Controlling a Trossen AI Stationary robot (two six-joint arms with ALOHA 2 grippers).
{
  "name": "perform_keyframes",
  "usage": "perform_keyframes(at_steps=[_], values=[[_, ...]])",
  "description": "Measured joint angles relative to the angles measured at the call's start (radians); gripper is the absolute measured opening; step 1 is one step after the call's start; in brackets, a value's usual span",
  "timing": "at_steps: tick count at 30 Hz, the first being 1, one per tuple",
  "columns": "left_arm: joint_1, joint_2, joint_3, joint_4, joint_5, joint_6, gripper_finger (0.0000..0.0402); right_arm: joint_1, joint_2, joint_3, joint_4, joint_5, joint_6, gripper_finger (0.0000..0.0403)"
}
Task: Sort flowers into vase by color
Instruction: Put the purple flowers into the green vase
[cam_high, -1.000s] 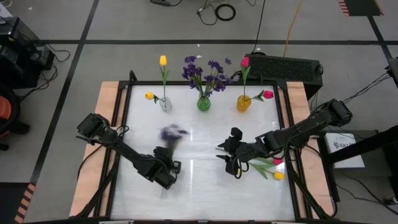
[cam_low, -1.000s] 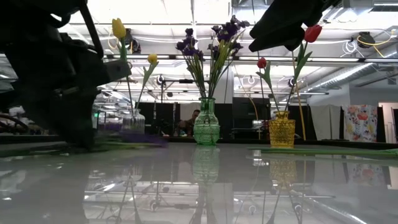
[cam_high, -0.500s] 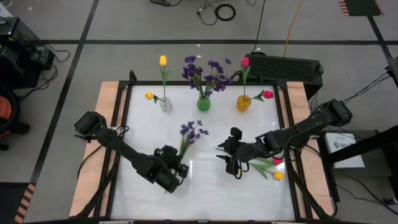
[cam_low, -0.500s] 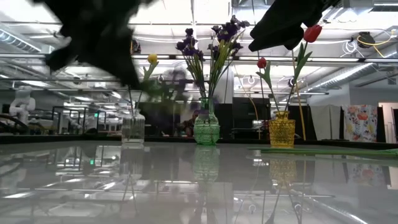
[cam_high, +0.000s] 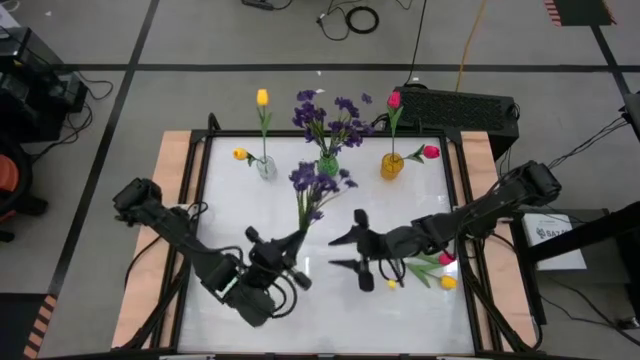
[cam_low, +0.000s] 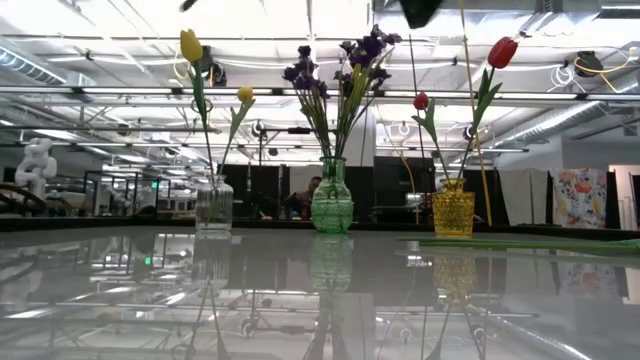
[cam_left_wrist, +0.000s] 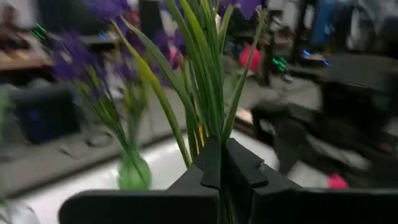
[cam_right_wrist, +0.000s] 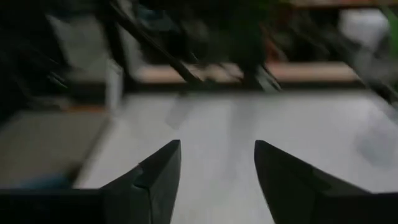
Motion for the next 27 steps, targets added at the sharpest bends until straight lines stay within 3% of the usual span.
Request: perform_keyframes(at_steps=[2, 5, 8, 13, 17, 21, 27], values=[[0.015, 0.000, 0.000, 0.204, -0.020, 0.222, 0.0005, 0.000, 0.031, 0.000, 0.131, -0.058, -0.054, 0.0197], [0.050, 0.000, 0.001, 0.441, 0.092, 0.429, 0.0005, 0.000, 0.080, 0.000, 0.259, -0.121, -0.110, 0.0203], [0.082, 0.000, 0.001, 0.568, 0.231, 0.498, 0.0005, -0.005, 0.108, 0.000, 0.304, -0.147, -0.122, 0.0225], [0.114, 0.000, 0.001, 0.664, 0.334, 0.593, 0.0005, -0.008, 0.114, 0.000, 0.347, -0.186, -0.122, 0.0271], [0.132, 0.000, 0.001, 0.712, 0.431, 0.607, 0.0005, -0.007, 0.113, 0.000, 0.423, -0.192, -0.125, 0.0284], [0.135, 0.000, 0.001, 0.790, 0.476, 0.694, 0.0005, -0.008, 0.112, 0.000, 0.475, -0.187, -0.146, 0.0270], [0.128, 0.000, 0.001, 0.853, 0.495, 0.775, 0.0005, -0.011, 0.111, 0.000, 0.476, -0.181, -0.152, 0.0211]])
